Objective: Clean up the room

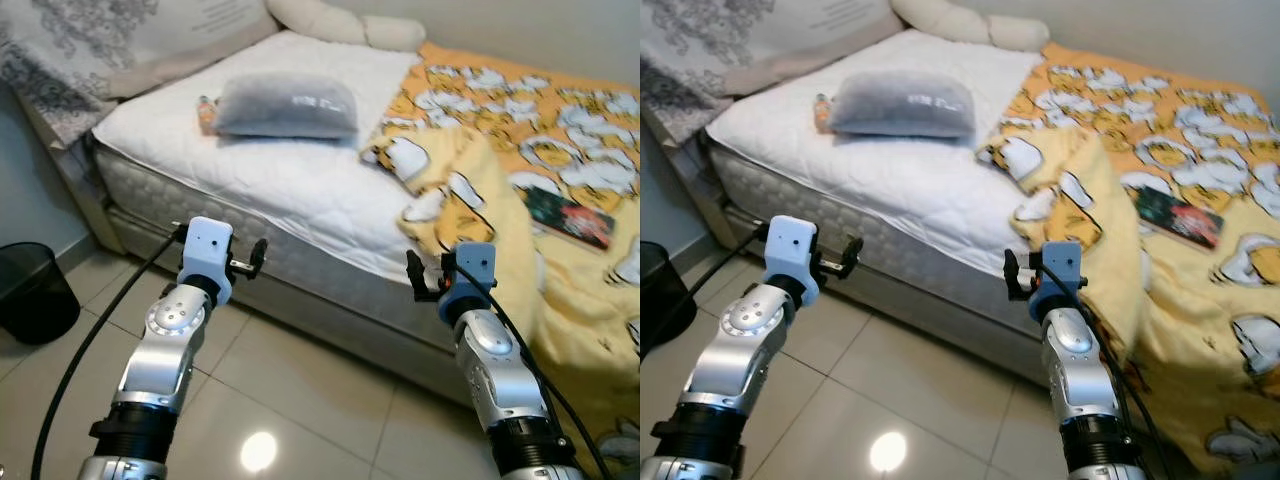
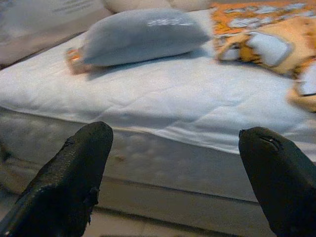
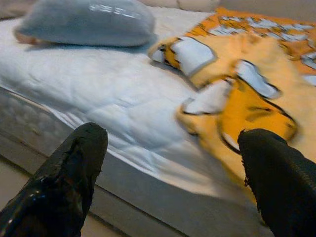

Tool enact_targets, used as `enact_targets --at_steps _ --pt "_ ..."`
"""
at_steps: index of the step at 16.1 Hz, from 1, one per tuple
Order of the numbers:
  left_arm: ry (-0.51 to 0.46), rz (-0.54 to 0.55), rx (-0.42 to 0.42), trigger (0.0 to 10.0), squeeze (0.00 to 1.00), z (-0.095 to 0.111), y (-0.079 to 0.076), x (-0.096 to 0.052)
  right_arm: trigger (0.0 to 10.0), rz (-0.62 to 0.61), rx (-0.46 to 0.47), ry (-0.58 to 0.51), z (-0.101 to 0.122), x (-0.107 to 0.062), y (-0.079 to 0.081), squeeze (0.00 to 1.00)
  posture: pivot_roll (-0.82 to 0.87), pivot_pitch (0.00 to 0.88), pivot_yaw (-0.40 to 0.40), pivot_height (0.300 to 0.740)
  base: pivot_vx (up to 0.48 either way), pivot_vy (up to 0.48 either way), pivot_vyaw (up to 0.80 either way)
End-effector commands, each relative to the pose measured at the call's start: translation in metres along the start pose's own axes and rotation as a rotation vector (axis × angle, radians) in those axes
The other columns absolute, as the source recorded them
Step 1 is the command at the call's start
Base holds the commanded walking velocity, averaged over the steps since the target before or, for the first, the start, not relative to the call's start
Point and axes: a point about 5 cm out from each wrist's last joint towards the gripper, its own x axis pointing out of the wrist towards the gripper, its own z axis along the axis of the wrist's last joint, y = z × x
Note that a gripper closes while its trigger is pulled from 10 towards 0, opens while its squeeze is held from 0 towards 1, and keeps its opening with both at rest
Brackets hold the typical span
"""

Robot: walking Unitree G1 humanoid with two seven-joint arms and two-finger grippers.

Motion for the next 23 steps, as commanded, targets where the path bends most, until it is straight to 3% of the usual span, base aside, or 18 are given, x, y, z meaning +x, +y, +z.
enact_targets --at_steps 1,10,11,12,18,21,23 --pt "-0.017 0.010 0.009 10.0 0.00 0.005 0.002 0.000 10.0 0.012 -0.004 -0.017 0.004 0.000 0.004 0.00 -0.02 0.000 -0.044 0.740 0.352 0.000 0.00" --pt "-0.014 0.008 0.012 10.0 0.00 0.004 0.003 0.000 10.0 0.004 -0.054 -0.056 0.008 0.000 0.002 0.00 -0.02 0.000 -0.044 0.740 0.355 0.000 0.00" --pt "-0.014 0.009 0.011 10.0 0.00 0.004 0.003 0.000 10.0 -0.071 -0.098 -0.158 0.018 -0.001 0.000 0.00 -0.02 0.000 -0.044 0.740 0.352 0.000 0.00" --pt "-0.014 0.009 0.012 10.0 0.00 0.005 0.003 0.000 10.0 -0.103 -0.122 -0.180 0.021 -0.001 -0.001 0.00 -0.02 0.000 -0.044 0.740 0.352 0.000 0.00" --pt "-0.014 0.007 0.011 10.0 0.00 0.005 0.002 0.000 10.0 -0.145 -0.155 -0.203 0.020 0.000 0.006 0.00 -0.02 0.000 -0.043 0.740 0.356 0.000 0.00" --pt "-0.013 0.007 0.011 10.0 0.00 0.005 0.002 0.000 10.0 -0.116 -0.130 -0.146 0.014 0.001 0.003 0.00 -0.02 0.000 -0.043 0.740 0.355 0.000 0.00" --pt "-0.013 0.008 0.010 10.0 0.00 0.005 0.002 0.000 10.0 -0.102 -0.166 -0.158 0.013 0.001 0.003 0.00 -0.02 0.000 -0.044 0.740 0.352 0.000 0.00"
